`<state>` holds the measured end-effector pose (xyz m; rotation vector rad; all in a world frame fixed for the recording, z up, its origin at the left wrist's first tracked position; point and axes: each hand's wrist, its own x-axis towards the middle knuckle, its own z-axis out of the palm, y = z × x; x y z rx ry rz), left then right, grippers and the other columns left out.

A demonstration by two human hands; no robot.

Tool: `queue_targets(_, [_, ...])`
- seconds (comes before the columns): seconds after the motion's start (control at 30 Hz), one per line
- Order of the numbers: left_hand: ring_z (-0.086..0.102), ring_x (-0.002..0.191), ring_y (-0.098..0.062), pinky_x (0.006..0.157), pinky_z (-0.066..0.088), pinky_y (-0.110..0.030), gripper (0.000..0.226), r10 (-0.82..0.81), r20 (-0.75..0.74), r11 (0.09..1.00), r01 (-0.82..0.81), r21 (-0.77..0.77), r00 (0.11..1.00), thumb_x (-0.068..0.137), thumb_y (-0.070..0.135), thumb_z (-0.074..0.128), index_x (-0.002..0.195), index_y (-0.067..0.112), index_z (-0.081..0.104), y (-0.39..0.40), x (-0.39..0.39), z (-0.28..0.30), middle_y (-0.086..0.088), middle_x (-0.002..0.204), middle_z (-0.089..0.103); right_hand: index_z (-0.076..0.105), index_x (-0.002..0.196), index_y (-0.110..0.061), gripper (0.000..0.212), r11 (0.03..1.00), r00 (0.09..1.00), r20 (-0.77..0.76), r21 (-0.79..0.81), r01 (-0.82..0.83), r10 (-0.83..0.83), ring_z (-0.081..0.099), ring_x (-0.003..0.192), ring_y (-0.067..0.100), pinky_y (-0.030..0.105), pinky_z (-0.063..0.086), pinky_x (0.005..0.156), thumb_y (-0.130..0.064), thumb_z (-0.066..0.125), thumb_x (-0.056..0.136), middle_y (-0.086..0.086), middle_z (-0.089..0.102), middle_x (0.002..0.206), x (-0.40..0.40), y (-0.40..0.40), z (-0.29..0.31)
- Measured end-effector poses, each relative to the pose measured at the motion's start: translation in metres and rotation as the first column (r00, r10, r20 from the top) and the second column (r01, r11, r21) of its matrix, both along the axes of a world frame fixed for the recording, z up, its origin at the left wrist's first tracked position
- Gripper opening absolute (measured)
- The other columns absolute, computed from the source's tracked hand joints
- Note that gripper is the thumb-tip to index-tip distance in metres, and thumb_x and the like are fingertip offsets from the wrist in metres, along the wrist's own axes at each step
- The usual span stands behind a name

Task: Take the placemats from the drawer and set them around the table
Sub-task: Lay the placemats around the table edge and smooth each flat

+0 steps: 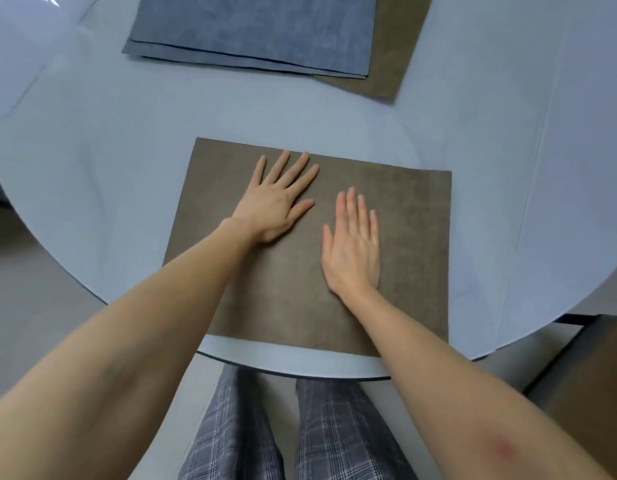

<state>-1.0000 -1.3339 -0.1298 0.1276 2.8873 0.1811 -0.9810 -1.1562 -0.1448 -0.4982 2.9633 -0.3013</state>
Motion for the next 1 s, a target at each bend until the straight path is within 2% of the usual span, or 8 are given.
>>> queue_targets(0.2, [-0.011, 0.149, -0.023, 0.120, -0.007, -0.046, 0.070, 0.246, 0.017, 0.969, -0.246, -0.034, 0.969, 0.096, 0.062, 0.014, 0.155, 0.029, -0.005, -0.072, 0.035, -0.004, 0.005, 0.162, -0.009, 0.011, 0.153, -0.015, 0.057, 0.992, 0.997, -0.016, 0.102, 0.079, -0.078, 0.006, 0.149, 0.020, 0.039, 0.002, 0.121, -0.037, 0.022, 0.101, 0.005, 0.008, 0.161, 0.003, -0.004, 0.001])
queue_targets(0.3, [-0.012, 0.149, -0.028, 0.119, -0.008, -0.049, 0.076, 0.413, 0.093, 0.910, -0.407, -0.076, 0.906, 0.095, 0.064, 0.013, 0.155, 0.021, -0.007, -0.103, 0.050, 0.001, 0.001, 0.162, -0.011, 0.008, 0.153, -0.013, 0.058, 0.964, 0.968, 0.021, 0.100, 0.247, -0.250, 0.002, 0.149, 0.023, 0.041, 0.001, 0.121, -0.035, 0.024, 0.102, 0.009, 0.003, 0.161, 0.021, -0.023, 0.006])
queue_targets(0.37, [-0.013, 0.147, -0.036, 0.119, -0.007, -0.051, 0.077, 0.513, 0.078, 0.858, -0.508, -0.076, 0.855, 0.097, 0.061, 0.017, 0.155, 0.014, -0.004, -0.107, 0.059, 0.007, -0.009, 0.162, -0.009, 0.009, 0.153, -0.012, 0.058, 0.969, 0.971, 0.026, 0.079, 0.233, -0.236, 0.002, 0.149, 0.024, 0.040, 0.000, 0.121, -0.036, 0.024, 0.103, 0.011, 0.003, 0.161, 0.041, -0.041, 0.009])
queue_targets(0.43, [-0.011, 0.147, -0.038, 0.120, -0.004, -0.051, 0.074, 0.470, 0.009, 0.883, -0.470, -0.012, 0.883, 0.099, 0.054, 0.023, 0.154, 0.010, 0.002, -0.095, 0.078, 0.013, -0.014, 0.161, -0.006, 0.012, 0.153, -0.014, 0.057, 0.986, 0.986, 0.017, 0.043, 0.162, -0.163, 0.004, 0.149, 0.024, 0.039, 0.001, 0.121, -0.036, 0.025, 0.102, 0.011, 0.005, 0.161, 0.068, -0.056, 0.006])
queue_targets(0.6, [-0.002, 0.150, -0.028, 0.121, -0.002, -0.045, 0.066, 0.111, -0.056, 0.992, -0.107, 0.068, 0.992, 0.100, 0.051, 0.023, 0.155, 0.017, 0.009, -0.045, 0.167, -0.001, -0.009, 0.162, 0.001, 0.018, 0.152, -0.016, 0.058, 0.986, 0.987, -0.038, 0.056, 0.158, -0.156, 0.011, 0.148, 0.025, 0.042, 0.006, 0.120, -0.040, 0.022, 0.100, 0.010, 0.014, 0.160, 0.105, -0.068, -0.002])
queue_targets(0.77, [0.002, 0.150, -0.024, 0.121, -0.002, -0.043, 0.066, 0.025, -0.081, 0.999, -0.022, 0.034, 0.996, 0.097, 0.053, 0.016, 0.155, 0.023, 0.010, -0.070, 0.181, -0.009, -0.003, 0.163, 0.005, 0.014, 0.153, -0.019, 0.057, 0.983, 0.985, -0.056, 0.070, 0.167, -0.163, 0.007, 0.149, 0.023, 0.041, 0.004, 0.121, -0.040, 0.024, 0.101, 0.008, 0.009, 0.161, 0.106, -0.069, -0.003])
queue_targets(0.87, [-0.002, 0.150, -0.023, 0.121, -0.004, -0.044, 0.064, 0.087, -0.067, 0.996, -0.086, 0.021, 0.994, 0.099, 0.052, 0.019, 0.155, 0.025, 0.006, -0.097, 0.195, -0.011, -0.001, 0.163, 0.000, 0.016, 0.153, -0.019, 0.057, 0.981, 0.983, -0.052, 0.067, 0.180, -0.177, 0.009, 0.149, 0.024, 0.042, 0.005, 0.121, -0.039, 0.026, 0.101, 0.007, 0.011, 0.161, 0.107, -0.069, -0.003])
queue_targets(1.0, [-0.002, 0.150, -0.021, 0.119, -0.005, -0.050, 0.064, 0.077, 0.001, 0.991, -0.076, -0.113, 0.997, 0.099, 0.055, 0.014, 0.155, 0.026, -0.001, -0.125, 0.204, -0.001, 0.004, 0.163, -0.003, 0.010, 0.154, -0.021, 0.057, 0.982, 0.986, 0.007, 0.090, 0.166, -0.168, 0.003, 0.149, 0.022, 0.041, 0.001, 0.121, -0.040, 0.024, 0.102, 0.005, 0.004, 0.162, 0.108, -0.069, 0.002])
